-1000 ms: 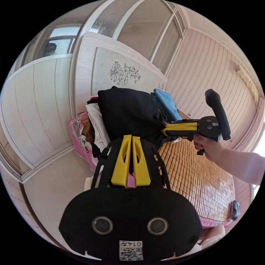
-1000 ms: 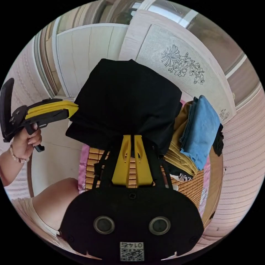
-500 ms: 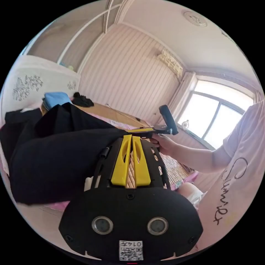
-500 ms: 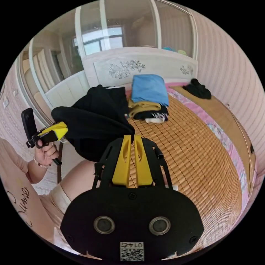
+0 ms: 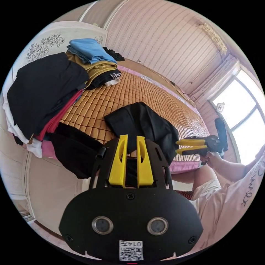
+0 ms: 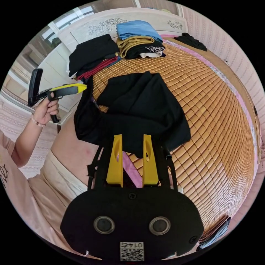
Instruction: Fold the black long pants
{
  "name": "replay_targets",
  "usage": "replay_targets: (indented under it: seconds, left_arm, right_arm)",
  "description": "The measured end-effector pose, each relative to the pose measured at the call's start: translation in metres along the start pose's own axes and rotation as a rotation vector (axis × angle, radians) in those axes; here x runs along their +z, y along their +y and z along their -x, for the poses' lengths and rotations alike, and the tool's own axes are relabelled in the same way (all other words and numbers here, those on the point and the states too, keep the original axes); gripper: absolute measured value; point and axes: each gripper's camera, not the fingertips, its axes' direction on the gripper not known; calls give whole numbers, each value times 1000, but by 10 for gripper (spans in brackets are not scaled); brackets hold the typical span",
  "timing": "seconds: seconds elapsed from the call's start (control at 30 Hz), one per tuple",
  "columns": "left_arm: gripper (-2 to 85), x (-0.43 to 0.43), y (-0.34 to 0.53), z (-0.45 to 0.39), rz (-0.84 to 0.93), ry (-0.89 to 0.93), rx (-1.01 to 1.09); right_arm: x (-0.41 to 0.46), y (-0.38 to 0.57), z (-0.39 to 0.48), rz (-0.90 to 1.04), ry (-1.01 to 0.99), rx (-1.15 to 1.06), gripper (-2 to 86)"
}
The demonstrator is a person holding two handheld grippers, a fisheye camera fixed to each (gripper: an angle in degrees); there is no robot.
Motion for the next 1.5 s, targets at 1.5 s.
replay_targets:
  seconds: [1.5]
  left_arm:
    - [-10, -175, -194, -180, -506, 115, 381]
  right_arm:
    - [-430, 179, -181, -398, 498, 307, -6]
